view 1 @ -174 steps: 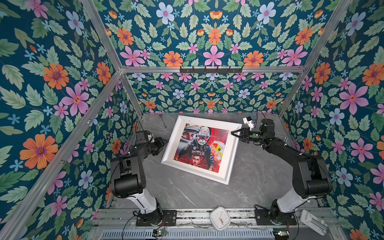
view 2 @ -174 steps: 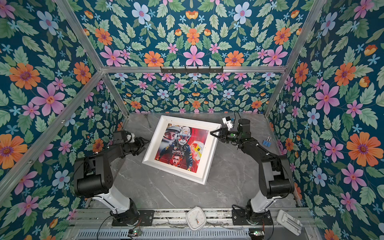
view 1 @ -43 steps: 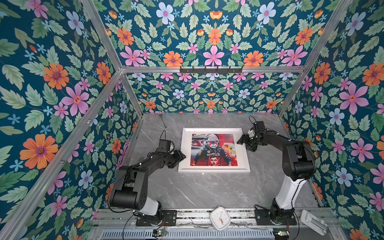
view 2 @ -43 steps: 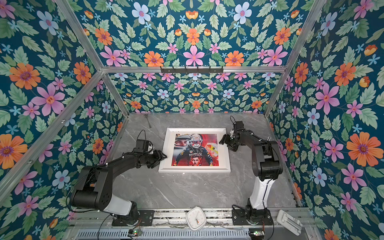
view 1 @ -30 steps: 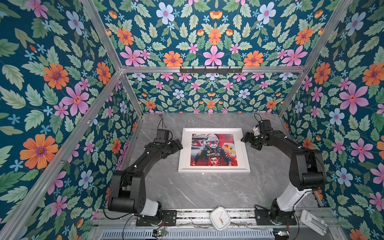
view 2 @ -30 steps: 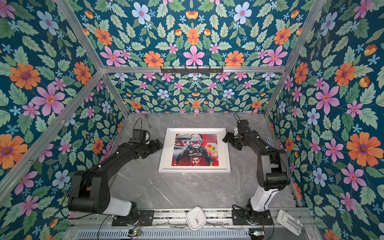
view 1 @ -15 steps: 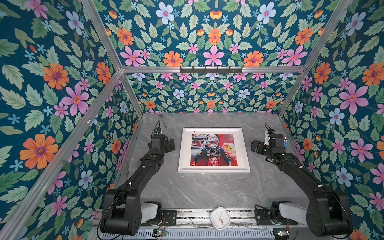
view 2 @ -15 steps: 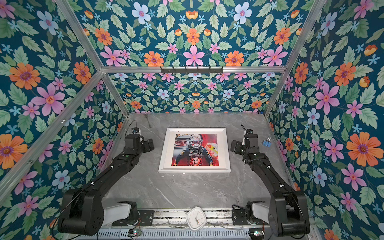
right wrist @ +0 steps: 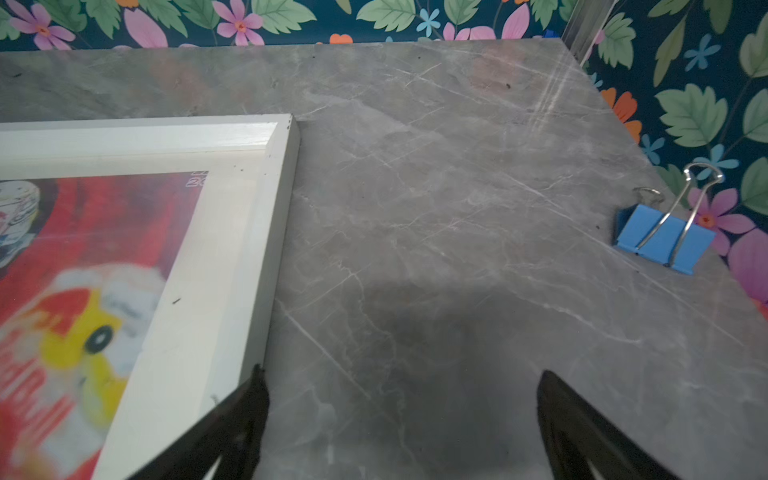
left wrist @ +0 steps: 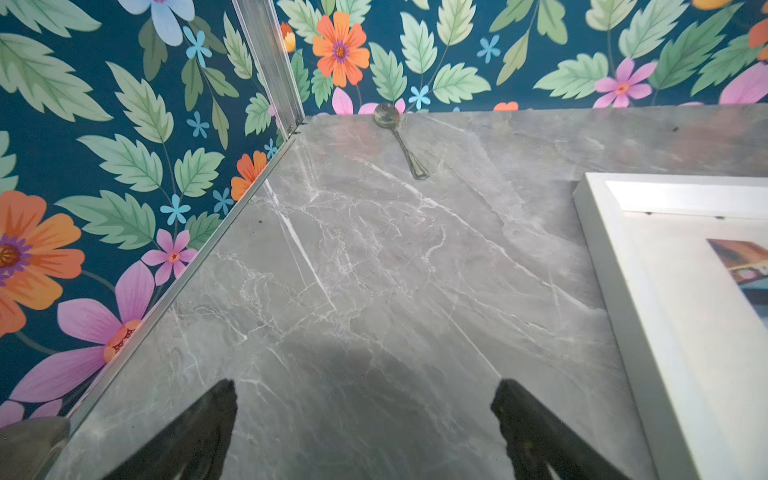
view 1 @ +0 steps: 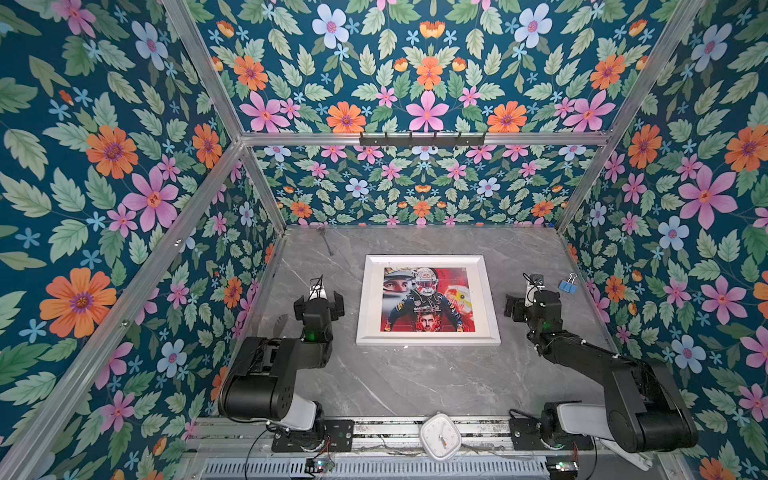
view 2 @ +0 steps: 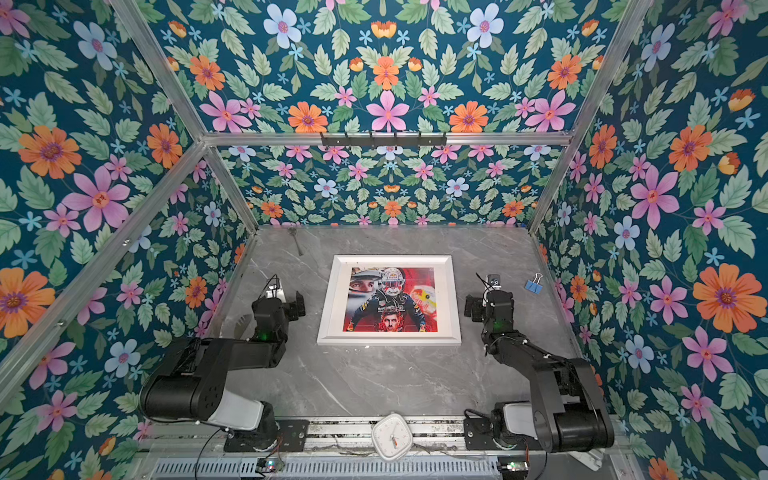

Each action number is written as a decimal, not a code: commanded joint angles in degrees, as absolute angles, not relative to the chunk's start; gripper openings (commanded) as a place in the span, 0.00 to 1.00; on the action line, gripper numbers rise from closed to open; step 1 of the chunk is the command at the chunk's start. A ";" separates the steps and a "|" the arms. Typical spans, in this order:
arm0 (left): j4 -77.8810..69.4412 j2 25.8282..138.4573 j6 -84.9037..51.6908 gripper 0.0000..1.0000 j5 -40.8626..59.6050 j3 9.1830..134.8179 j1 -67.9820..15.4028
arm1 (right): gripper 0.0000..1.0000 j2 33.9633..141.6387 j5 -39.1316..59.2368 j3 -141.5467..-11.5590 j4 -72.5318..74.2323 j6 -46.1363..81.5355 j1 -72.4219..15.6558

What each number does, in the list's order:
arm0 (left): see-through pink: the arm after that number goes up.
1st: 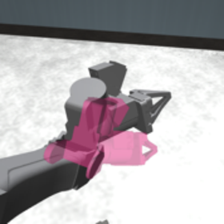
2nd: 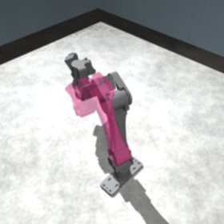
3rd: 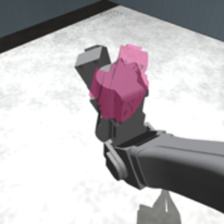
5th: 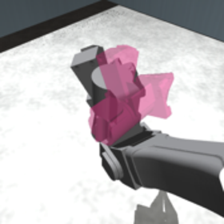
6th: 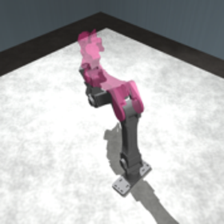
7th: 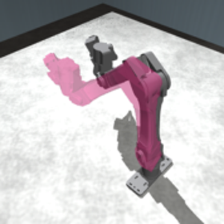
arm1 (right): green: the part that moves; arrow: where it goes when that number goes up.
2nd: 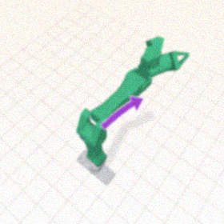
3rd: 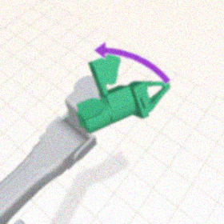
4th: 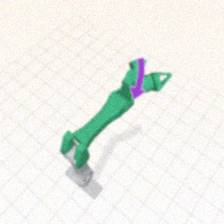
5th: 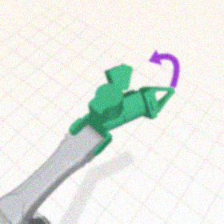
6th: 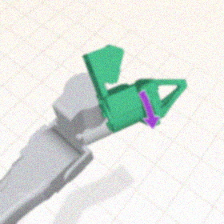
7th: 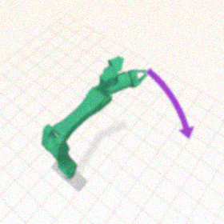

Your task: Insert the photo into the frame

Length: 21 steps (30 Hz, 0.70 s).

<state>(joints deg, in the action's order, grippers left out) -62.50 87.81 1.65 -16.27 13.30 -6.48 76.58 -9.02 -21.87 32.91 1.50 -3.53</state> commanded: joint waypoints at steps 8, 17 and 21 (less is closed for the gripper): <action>-79.17 93.12 2.59 1.00 -12.25 13.03 -5.18 | 0.97 84.02 -2.82 -15.47 58.42 2.81 0.78; -73.55 92.75 -1.41 1.00 -10.64 15.64 -1.42 | 0.99 82.03 -0.95 -18.16 49.10 3.25 1.53; -73.76 92.73 -1.33 1.00 -10.68 15.49 -1.47 | 0.99 82.46 -1.15 -17.99 50.16 3.25 1.50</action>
